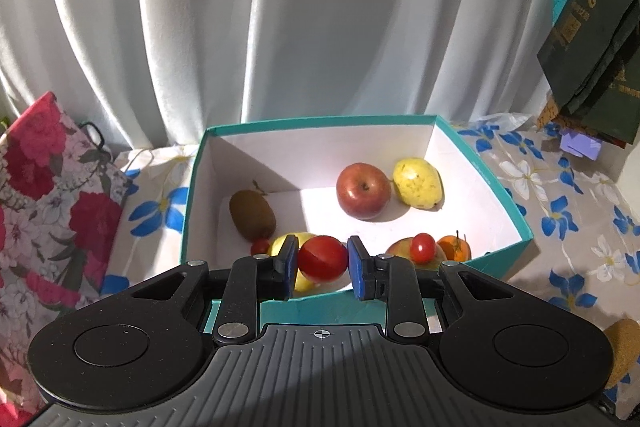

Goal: Organize fruits
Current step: 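Lower the tomato into the box and open the left gripper while the right holds the kiwi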

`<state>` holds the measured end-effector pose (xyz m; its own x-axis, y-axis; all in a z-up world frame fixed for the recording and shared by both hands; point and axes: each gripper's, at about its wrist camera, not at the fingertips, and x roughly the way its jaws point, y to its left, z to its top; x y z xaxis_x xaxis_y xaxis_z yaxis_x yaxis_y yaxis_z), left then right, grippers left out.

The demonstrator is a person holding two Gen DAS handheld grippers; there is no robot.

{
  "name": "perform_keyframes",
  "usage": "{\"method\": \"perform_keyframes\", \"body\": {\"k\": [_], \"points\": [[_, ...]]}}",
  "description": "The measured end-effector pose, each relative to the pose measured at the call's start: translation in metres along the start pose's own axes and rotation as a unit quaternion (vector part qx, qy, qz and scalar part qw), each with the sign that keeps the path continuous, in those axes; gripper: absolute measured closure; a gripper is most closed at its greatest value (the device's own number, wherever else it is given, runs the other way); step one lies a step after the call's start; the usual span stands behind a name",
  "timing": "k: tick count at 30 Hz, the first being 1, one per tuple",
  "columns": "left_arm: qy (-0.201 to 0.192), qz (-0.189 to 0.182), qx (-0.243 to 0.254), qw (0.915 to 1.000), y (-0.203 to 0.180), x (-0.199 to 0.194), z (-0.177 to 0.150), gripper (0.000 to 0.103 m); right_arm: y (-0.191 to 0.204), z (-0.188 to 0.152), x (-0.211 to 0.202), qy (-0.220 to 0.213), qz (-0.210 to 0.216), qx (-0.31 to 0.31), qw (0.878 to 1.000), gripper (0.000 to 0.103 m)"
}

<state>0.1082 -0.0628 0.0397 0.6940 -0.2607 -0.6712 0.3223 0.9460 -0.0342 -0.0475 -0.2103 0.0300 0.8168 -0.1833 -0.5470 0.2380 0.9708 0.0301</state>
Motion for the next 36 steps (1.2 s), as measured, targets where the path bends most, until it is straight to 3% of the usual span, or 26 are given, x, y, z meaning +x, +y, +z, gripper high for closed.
{"method": "perform_keyframes", "body": {"k": [9,33,36], "points": [[0.007,0.019,-0.003,0.9998,0.007,0.021,0.001,0.073,0.004,0.002,0.005,-0.001,0.007,-0.001,1.000,0.035],[0.052,0.030,0.004,0.9982,0.015,0.099,0.004,0.073,-0.002,0.011,0.019,-0.005,0.012,0.009,1.000,0.035],[0.043,0.030,0.012,0.9985,0.013,0.102,0.003,0.073,-0.002,0.012,0.019,-0.007,0.013,0.011,1.000,0.035]]}}
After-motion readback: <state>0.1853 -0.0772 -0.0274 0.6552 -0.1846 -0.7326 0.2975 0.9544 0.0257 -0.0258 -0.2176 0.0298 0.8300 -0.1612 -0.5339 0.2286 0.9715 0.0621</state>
